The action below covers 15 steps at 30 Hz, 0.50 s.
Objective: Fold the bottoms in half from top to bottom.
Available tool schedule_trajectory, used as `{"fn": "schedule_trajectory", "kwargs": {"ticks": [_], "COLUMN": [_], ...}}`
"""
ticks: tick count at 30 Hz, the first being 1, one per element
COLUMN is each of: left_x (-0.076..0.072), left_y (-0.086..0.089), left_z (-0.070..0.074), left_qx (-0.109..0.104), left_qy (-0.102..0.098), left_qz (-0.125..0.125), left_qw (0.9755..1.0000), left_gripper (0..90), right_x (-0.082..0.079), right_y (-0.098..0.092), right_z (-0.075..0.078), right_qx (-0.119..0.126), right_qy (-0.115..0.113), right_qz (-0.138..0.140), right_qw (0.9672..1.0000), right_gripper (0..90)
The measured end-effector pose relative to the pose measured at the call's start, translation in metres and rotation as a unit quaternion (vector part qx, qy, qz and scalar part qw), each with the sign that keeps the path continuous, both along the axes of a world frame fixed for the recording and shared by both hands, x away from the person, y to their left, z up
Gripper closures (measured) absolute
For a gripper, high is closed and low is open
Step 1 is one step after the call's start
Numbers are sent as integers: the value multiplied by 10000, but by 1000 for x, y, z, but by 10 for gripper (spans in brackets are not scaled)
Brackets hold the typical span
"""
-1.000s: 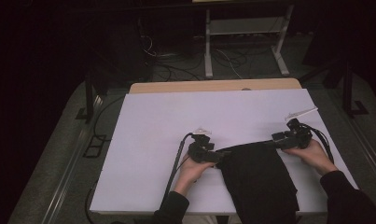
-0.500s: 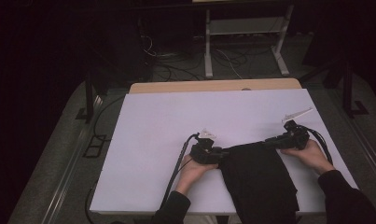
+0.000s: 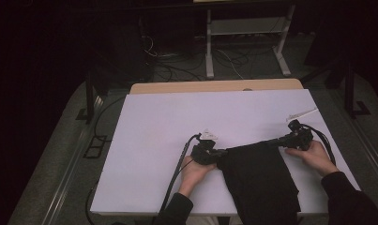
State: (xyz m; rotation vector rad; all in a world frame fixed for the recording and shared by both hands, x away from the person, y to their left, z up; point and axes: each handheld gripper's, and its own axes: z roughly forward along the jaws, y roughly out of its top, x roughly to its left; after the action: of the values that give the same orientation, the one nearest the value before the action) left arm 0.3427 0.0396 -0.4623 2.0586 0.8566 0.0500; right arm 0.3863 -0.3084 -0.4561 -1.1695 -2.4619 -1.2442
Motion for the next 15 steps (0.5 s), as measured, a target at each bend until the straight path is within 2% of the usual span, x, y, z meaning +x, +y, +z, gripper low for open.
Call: {"fn": "schedule_trajectory", "kwargs": {"ticks": [15], "left_x": [-1], "left_y": [9], "left_z": [11], "left_qx": [54], "left_qy": [-160], "left_qz": [17], "left_qw": [9999], "left_gripper": [846], "right_x": [-2], "right_y": [8], "right_z": [14], "right_qx": [83], "right_qy": [-162], "right_qz": [-80], "right_qw": [9998], "right_gripper": [840]}}
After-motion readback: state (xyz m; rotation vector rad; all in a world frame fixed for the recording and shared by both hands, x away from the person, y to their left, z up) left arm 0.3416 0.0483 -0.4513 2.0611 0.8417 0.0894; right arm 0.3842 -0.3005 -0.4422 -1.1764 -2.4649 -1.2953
